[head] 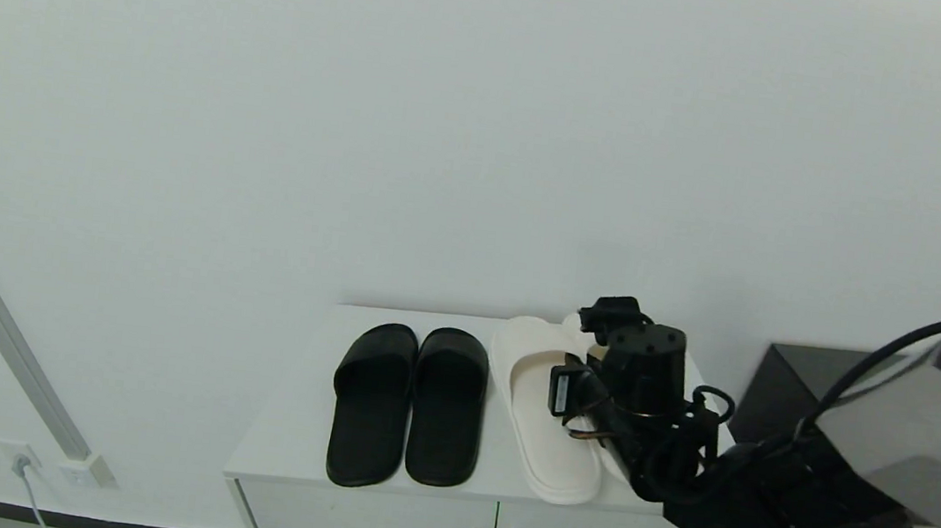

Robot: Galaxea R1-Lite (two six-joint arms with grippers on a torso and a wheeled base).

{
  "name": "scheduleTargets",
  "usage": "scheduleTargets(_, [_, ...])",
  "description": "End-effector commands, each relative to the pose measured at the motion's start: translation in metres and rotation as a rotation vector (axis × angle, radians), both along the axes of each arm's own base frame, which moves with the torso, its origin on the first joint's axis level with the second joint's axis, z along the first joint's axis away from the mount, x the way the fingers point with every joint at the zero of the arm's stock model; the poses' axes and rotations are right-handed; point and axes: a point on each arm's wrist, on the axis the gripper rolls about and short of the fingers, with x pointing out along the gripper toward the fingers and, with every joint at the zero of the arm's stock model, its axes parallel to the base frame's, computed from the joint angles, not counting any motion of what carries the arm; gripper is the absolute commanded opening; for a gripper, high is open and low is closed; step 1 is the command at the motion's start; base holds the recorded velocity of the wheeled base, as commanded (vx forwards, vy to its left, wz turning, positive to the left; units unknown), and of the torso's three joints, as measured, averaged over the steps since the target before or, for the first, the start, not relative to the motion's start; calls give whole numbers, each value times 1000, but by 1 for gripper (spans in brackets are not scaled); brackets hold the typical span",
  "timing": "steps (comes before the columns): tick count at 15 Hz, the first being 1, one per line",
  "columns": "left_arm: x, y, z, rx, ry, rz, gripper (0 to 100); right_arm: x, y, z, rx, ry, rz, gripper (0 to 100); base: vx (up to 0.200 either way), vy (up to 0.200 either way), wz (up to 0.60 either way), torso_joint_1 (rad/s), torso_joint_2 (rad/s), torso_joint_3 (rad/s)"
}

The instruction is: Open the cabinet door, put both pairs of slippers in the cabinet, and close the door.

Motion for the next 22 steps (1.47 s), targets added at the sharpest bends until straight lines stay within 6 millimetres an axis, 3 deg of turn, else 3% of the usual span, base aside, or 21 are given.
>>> scheduleTargets(1, [0,0,0,1,1,0,0,-38,-28,45,48,-65,117,0,0,0,0,0,0,0])
scheduleTargets(4, [0,0,0,-1,1,0,0,-69,-46,61,77,-49,303,0,0,0,0,0,0,0])
scheduleTargets(7, [0,0,0,-9,1,0,0,-93,-48,73,75,36,447,0,0,0,0,0,0,0])
scheduleTargets(15, [0,0,0,-9,3,0,0,-103,-49,74,91,64,477,0,0,0,0,0,0,0])
scheduleTargets(22, [0,0,0,-9,3,0,0,-107,-49,68,71,82,485,0,-200,0,0,-2,2,2])
